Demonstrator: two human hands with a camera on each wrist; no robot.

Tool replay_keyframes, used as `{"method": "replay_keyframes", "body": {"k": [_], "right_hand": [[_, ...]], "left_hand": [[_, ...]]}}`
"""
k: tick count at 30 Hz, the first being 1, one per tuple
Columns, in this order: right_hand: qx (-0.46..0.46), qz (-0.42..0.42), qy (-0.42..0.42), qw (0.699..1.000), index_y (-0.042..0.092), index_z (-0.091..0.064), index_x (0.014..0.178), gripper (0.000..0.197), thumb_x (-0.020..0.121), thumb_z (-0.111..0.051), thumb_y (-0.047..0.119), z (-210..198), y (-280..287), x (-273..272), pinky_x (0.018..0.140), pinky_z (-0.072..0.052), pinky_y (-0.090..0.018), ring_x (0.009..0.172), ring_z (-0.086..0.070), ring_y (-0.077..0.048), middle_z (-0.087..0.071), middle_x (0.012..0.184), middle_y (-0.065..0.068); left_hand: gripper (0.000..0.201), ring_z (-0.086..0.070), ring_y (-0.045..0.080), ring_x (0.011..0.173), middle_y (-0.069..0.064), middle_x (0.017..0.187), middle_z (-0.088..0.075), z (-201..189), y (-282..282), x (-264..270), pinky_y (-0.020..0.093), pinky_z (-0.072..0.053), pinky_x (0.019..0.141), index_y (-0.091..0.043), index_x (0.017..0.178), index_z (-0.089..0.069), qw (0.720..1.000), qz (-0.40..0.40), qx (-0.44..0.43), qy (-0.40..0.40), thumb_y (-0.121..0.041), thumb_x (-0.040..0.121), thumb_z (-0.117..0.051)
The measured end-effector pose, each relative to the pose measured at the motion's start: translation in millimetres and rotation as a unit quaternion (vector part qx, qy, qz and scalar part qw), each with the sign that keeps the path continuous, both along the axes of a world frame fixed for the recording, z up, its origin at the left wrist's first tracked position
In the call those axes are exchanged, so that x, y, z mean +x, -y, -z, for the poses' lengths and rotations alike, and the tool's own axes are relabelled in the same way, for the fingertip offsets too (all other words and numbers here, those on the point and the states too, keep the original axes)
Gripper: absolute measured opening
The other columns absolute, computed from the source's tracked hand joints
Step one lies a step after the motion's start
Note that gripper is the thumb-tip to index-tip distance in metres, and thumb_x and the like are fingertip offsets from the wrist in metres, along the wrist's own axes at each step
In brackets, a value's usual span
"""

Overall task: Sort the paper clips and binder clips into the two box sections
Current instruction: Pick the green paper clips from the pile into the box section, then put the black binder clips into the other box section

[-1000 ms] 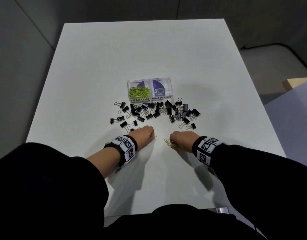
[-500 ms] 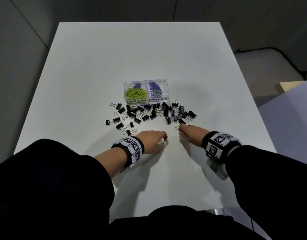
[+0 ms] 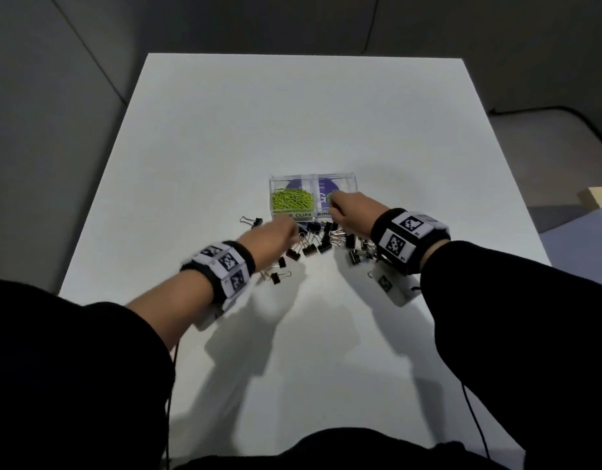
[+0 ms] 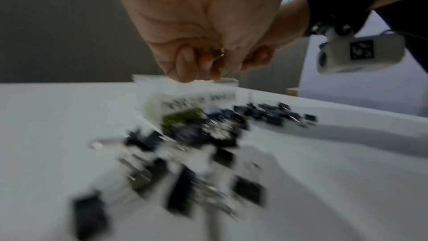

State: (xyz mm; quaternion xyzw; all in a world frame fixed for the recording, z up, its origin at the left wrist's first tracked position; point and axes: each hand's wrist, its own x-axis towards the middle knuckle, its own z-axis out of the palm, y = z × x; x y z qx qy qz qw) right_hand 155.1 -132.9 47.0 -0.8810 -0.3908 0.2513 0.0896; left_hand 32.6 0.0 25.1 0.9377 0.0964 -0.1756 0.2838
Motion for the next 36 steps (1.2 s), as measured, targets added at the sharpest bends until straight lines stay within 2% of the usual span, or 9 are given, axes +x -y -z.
{"method": "replay_keyframes", "body": {"k": [3,8,12,16,22,25,28,32,36], "right_hand": [[0.026,-0.005,0.025,0.999,0.002,-0.053,0.103,0.021,0.099,-0.037,0.015,-1.5,-37.4,9.8,0.068,-0.042,-0.029,0.078,-0.051,-0.022,-0.061,0.097,-0.016],[0.039,0.006,0.031,0.999,0.0,-0.059,0.109,0.023,0.095,-0.046,0.013,9.9,-79.0,16.6,0.089,-0.05,-0.039,0.098,-0.06,-0.032,-0.064,0.109,-0.017],[0.044,0.004,0.015,0.999,0.007,-0.055,0.125,0.032,0.094,-0.047,0.011,19.2,-78.7,12.3,0.097,-0.047,-0.04,0.111,-0.058,-0.03,-0.061,0.124,-0.016],[0.113,0.039,0.053,0.991,0.008,-0.058,0.118,0.028,0.095,-0.043,0.014,8.8,-53.8,14.6,0.086,-0.047,-0.035,0.103,-0.06,-0.028,-0.064,0.115,-0.011],[0.078,0.043,0.102,0.991,0.012,-0.061,0.106,0.025,0.096,-0.041,0.021,0.8,0.1,11.1,0.068,-0.037,-0.026,0.094,-0.06,-0.025,-0.066,0.105,-0.004],[0.069,0.077,0.116,0.988,0.012,-0.061,0.107,0.025,0.096,-0.04,0.022,4.2,26.7,12.2,0.068,-0.035,-0.026,0.093,-0.06,-0.024,-0.066,0.107,-0.003],[-0.002,0.13,0.094,0.987,0.013,-0.055,0.117,0.029,0.095,-0.043,0.027,16.7,55.5,18.2,0.073,-0.04,-0.029,0.099,-0.059,-0.026,-0.061,0.116,-0.008],[-0.153,0.158,0.003,0.976,0.02,-0.027,0.143,0.08,0.079,-0.063,0.051,40.0,88.8,17.9,0.095,-0.044,-0.042,0.123,-0.047,-0.033,-0.034,0.14,-0.013],[-0.162,0.159,-0.032,0.973,0.016,-0.026,0.14,0.094,0.066,-0.077,0.044,56.7,99.1,5.8,0.091,-0.049,-0.043,0.111,-0.052,-0.036,-0.03,0.131,-0.014]], "left_hand": [[0.015,-0.045,0.016,0.071,-0.007,0.073,-0.044,-16.5,-43.6,17.2,0.017,-0.034,0.055,-0.013,0.092,-0.041,0.998,-0.043,0.032,0.03,-0.025,0.099,-0.037],[0.026,-0.055,0.028,0.102,0.014,0.111,-0.058,-18.4,-78.2,36.5,0.033,-0.04,0.085,-0.003,0.112,-0.057,0.993,-0.063,0.073,0.068,-0.019,0.098,-0.041],[0.029,-0.055,0.029,0.104,0.015,0.111,-0.058,-7.2,-73.8,49.4,0.033,-0.04,0.089,-0.005,0.114,-0.061,0.991,-0.06,0.08,0.092,-0.02,0.097,-0.044],[0.028,-0.056,0.028,0.103,0.013,0.111,-0.059,0.1,-56.3,68.8,0.033,-0.041,0.085,-0.008,0.115,-0.062,0.993,-0.013,0.079,0.088,-0.021,0.097,-0.045],[0.033,-0.054,0.018,0.116,-0.003,0.126,-0.059,-0.9,-43.2,75.5,0.03,-0.043,0.081,-0.025,0.121,-0.06,0.982,0.052,0.145,0.11,-0.039,0.093,-0.048],[0.029,-0.055,0.018,0.11,-0.001,0.122,-0.06,-7.3,-59.9,60.7,0.029,-0.045,0.078,-0.022,0.118,-0.061,0.973,-0.02,0.149,0.173,-0.025,0.096,-0.042],[0.04,-0.053,0.024,0.116,0.004,0.131,-0.052,3.8,-90.4,35.9,0.04,-0.046,0.09,-0.022,0.128,-0.051,0.975,-0.123,0.161,0.093,-0.009,0.092,-0.041],[0.064,-0.033,0.029,0.133,0.006,0.15,-0.024,33.5,-95.8,1.8,0.045,-0.04,0.103,-0.028,0.146,-0.021,0.98,-0.024,0.164,-0.114,-0.022,0.089,-0.05],[0.081,-0.022,0.03,0.137,0.006,0.151,-0.019,43.9,-74.6,-14.5,0.047,-0.034,0.108,-0.026,0.147,-0.017,0.981,0.0,0.152,-0.123,-0.037,0.081,-0.063]]}}
